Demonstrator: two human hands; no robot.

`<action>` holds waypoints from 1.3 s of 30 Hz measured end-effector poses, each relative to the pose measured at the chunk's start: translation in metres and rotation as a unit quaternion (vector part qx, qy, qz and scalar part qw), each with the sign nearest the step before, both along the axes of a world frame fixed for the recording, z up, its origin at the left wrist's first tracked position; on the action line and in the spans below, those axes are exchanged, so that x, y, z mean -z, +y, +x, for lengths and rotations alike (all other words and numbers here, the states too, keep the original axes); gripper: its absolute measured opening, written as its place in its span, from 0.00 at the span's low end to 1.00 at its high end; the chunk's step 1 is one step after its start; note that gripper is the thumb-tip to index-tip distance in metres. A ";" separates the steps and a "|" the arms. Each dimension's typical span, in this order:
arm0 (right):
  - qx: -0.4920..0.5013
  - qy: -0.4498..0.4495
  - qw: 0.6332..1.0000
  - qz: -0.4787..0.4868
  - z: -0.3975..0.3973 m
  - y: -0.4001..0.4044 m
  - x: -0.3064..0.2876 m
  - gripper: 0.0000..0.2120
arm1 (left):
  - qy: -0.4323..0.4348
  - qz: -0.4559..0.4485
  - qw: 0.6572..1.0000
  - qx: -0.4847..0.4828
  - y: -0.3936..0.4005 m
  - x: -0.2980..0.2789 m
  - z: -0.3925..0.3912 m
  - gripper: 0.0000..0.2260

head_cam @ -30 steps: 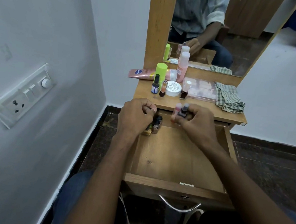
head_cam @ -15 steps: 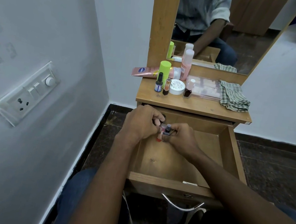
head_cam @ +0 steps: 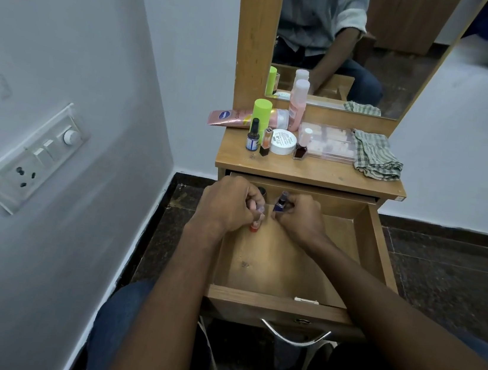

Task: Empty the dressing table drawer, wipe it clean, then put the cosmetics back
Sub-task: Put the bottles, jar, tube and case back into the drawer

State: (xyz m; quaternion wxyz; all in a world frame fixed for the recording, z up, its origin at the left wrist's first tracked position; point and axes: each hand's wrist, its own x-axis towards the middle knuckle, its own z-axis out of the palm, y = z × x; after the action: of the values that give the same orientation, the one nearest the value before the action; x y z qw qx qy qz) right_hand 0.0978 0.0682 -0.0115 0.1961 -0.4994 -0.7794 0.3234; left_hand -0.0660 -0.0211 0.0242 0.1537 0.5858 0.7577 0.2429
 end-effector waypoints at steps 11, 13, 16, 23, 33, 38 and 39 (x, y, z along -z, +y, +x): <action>0.027 0.017 0.999 0.027 -0.014 0.000 0.012 0.09 | -0.010 0.006 1.000 0.003 0.000 0.000 -0.004 0.05; 0.016 -0.001 1.000 0.027 -0.011 -0.002 0.011 0.08 | -0.011 0.010 1.000 0.001 -0.002 0.000 -0.007 0.05; -0.028 -0.029 0.999 0.014 -0.002 -0.006 0.010 0.08 | 0.001 0.019 1.000 -0.006 -0.003 0.000 -0.010 0.06; -0.081 -0.043 0.995 0.034 0.001 -0.016 0.011 0.09 | 0.034 0.022 0.999 -0.020 0.000 0.003 -0.007 0.08; -0.096 -0.034 0.994 0.031 -0.004 -0.025 0.006 0.06 | 0.035 0.039 0.999 0.005 -0.001 0.001 -0.005 0.17; -0.088 -0.028 0.996 0.013 -0.006 -0.025 0.007 0.07 | -0.018 0.067 0.998 0.010 -0.005 -0.001 -0.013 0.22; -0.088 -0.027 0.996 0.010 -0.006 -0.025 0.007 0.08 | -0.026 0.072 0.997 0.009 -0.005 -0.001 -0.014 0.22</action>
State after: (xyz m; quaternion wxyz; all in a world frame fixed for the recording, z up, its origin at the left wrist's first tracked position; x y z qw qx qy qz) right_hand 0.0916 0.0432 -0.0189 0.1507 -0.4352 -0.8287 0.3179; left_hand -0.0801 -0.0265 0.0252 0.1332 0.5958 0.7287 0.3103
